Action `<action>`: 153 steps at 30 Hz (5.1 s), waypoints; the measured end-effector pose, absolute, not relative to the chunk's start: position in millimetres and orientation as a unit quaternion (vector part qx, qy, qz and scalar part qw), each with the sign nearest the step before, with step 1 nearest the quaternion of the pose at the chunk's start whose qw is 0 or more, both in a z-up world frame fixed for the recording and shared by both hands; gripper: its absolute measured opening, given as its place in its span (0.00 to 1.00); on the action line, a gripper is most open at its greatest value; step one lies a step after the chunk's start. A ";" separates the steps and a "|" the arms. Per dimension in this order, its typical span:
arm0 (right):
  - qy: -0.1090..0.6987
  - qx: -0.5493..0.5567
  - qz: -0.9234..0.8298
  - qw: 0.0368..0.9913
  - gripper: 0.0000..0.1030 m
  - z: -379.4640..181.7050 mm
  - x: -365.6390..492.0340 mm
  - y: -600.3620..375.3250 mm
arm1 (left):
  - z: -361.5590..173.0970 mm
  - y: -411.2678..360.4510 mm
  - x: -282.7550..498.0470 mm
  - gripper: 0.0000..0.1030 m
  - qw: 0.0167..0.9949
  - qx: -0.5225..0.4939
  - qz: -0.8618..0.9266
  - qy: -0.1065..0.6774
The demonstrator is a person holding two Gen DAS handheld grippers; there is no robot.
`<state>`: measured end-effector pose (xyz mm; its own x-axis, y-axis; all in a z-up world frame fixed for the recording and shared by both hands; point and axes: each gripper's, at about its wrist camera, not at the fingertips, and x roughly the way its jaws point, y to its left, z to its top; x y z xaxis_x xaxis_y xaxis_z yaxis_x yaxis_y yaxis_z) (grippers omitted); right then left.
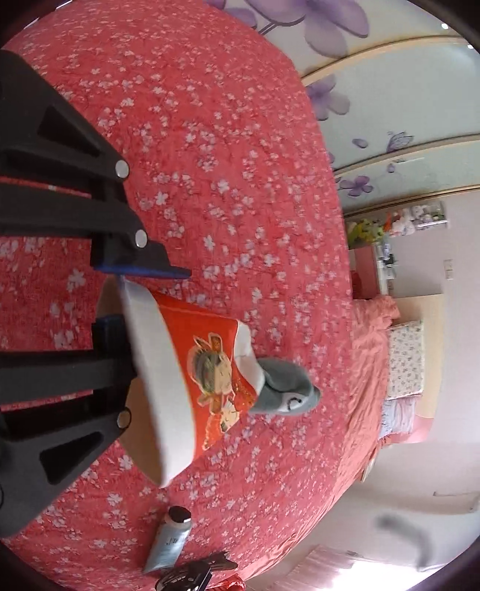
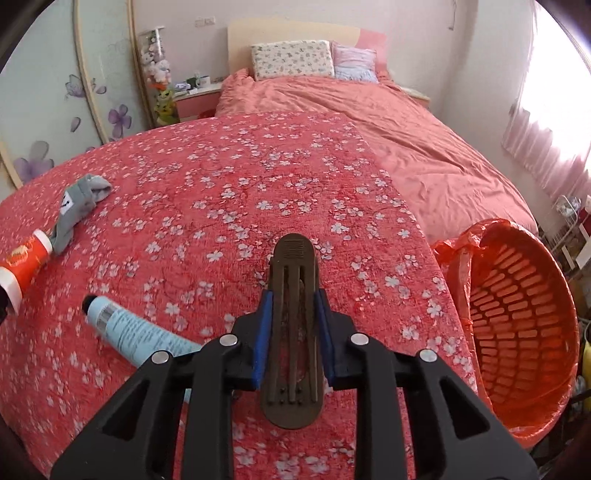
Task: Collect trash
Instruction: 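Lift the orange cup and brown comb above the bed, then carry cup and comb over the orange basket and open both tools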
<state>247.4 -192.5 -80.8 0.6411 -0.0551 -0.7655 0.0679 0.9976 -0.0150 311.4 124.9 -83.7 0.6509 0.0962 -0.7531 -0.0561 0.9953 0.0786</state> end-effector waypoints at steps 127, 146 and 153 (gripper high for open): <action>0.282 0.132 -0.100 0.945 0.28 10.0 131.0 -365.9 | 35.6 -129.7 220.1 0.04 0.931 0.043 -0.220 0.289; 0.293 0.185 -0.139 0.928 0.28 -21.8 139.0 -441.5 | -10.4 -278.6 229.8 0.05 0.882 0.062 -0.331 0.330; 0.316 0.214 -0.131 0.915 0.29 -41.2 148.3 -458.7 | -39.8 -299.7 249.6 0.32 0.874 0.066 -0.324 0.356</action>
